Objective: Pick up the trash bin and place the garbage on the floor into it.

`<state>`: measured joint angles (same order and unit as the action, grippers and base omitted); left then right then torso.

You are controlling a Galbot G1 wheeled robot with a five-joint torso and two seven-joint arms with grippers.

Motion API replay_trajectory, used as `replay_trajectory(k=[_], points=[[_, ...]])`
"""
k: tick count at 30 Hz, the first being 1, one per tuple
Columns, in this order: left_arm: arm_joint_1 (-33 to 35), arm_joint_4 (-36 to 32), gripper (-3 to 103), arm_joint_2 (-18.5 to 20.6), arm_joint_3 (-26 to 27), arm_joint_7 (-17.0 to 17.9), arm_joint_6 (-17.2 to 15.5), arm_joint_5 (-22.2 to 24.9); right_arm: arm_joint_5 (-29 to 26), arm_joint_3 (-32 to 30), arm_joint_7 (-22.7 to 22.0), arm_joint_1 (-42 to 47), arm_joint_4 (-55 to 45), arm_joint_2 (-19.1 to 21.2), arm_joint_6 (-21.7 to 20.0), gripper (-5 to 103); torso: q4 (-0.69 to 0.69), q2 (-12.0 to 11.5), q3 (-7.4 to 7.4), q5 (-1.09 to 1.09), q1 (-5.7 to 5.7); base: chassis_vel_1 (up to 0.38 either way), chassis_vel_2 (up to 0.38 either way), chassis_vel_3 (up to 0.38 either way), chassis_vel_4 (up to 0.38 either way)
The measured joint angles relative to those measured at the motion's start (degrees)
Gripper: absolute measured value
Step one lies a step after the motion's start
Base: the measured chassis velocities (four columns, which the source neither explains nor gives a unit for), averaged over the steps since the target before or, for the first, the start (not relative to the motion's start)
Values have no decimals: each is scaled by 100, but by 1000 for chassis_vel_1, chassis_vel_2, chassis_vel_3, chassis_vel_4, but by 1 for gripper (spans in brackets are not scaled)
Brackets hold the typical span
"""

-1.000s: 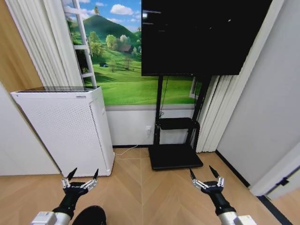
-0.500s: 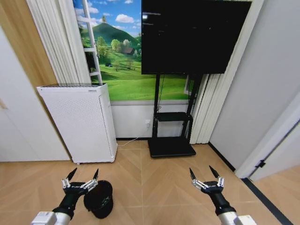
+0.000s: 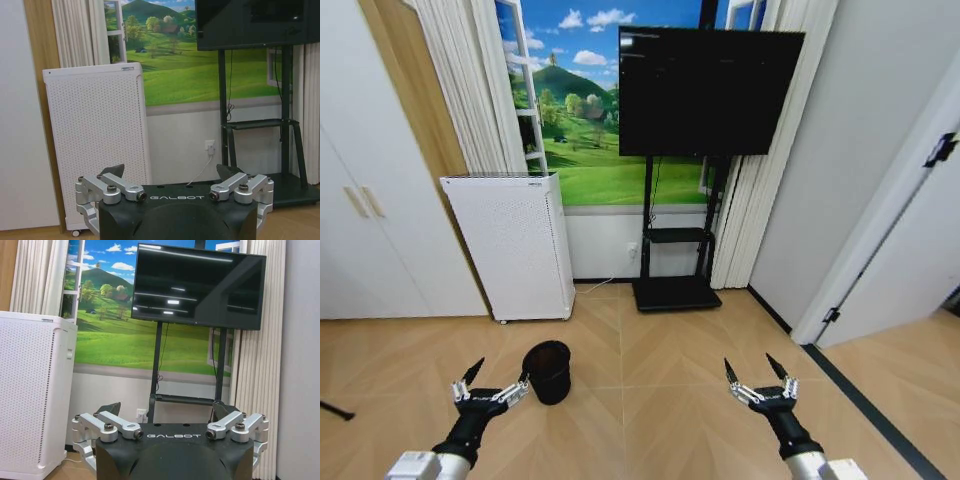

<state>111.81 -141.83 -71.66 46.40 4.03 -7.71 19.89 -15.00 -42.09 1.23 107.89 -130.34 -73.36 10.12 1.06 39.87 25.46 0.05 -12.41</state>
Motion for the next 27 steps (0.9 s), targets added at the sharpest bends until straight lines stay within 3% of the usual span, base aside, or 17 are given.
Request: replay_trajectory(k=[2, 5, 27], points=[[-1, 0, 100, 0, 0, 0, 0, 0, 0, 0, 0, 0, 0, 0, 0, 100, -1, -1, 0, -10, 0, 145, -153, -178, 195], [-1, 0, 100, 0, 0, 0, 0, 0, 0, 0, 0, -1, 0, 0, 0, 100, -1, -5, 1, -2, -2, 116, -109, -130, 105], [-1, 1, 100, 0, 0, 0, 1, 0, 0, 0, 0, -1, 0, 1, 0, 100, -1, -6, -2, -5, 0, 94, -67, -90, 63]])
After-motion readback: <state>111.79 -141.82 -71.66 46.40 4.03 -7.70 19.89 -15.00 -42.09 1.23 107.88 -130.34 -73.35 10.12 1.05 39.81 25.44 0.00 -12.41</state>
